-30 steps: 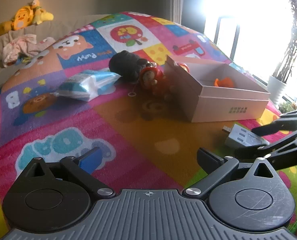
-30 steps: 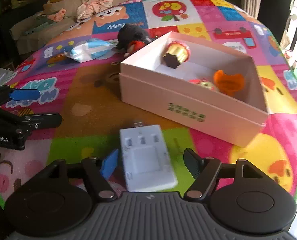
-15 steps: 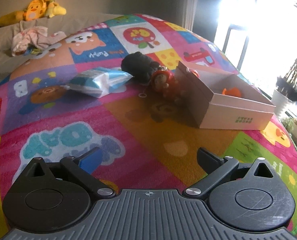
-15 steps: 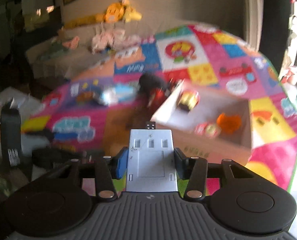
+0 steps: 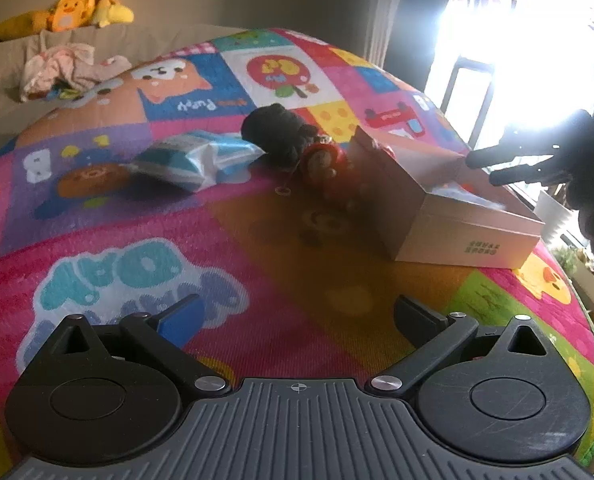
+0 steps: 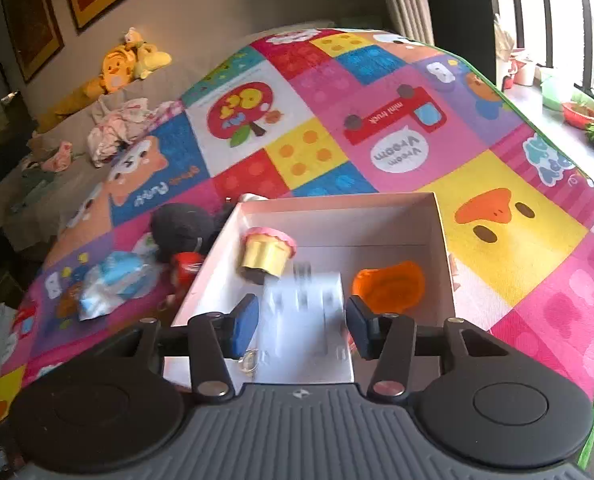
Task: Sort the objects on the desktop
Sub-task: 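Grasp the black plush toy with the right gripper while the left gripper grasps the blue wipes pack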
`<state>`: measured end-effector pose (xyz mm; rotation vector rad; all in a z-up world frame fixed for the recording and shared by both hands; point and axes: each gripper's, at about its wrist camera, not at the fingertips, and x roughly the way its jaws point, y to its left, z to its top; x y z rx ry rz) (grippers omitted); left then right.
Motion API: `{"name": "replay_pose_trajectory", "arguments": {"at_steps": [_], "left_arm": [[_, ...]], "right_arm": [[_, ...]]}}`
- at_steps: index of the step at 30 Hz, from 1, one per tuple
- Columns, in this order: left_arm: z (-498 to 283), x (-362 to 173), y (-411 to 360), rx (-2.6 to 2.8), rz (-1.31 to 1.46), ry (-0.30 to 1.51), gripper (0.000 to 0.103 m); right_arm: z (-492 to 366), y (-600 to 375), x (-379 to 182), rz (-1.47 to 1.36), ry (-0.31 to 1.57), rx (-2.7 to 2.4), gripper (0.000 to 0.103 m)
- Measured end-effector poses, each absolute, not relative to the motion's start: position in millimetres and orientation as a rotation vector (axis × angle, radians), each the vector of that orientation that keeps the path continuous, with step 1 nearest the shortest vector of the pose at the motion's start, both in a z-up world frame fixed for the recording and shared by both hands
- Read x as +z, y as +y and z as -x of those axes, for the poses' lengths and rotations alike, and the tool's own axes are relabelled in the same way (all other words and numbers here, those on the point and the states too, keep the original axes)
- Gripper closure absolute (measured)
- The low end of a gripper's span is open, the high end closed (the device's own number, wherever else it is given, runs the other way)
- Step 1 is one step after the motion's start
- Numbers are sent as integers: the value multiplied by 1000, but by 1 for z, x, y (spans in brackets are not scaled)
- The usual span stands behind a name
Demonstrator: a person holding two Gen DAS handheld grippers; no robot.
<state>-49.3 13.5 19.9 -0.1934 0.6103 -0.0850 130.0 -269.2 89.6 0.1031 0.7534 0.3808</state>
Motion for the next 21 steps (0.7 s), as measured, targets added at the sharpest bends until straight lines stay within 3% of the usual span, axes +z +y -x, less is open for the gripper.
{"name": "replay_pose_trajectory", "arguments": {"at_steps": [9, 13, 15, 17, 21], "left_arm": [[23, 41, 28, 21, 50, 515, 0], [16, 44, 49, 80, 96, 503, 0], [18, 39, 55, 92, 110, 503, 0], [22, 29, 61, 93, 156, 520, 0], [38, 24, 70, 117, 231, 474, 0]], "right_arm": [[-71, -224, 117, 139, 594, 467, 42], [-94, -192, 131, 86, 688, 569, 41], [-120, -171, 134, 40, 742, 597, 24], [-147, -145, 133, 37, 764, 587, 15], [-208, -78, 115, 144, 782, 544, 14]]}}
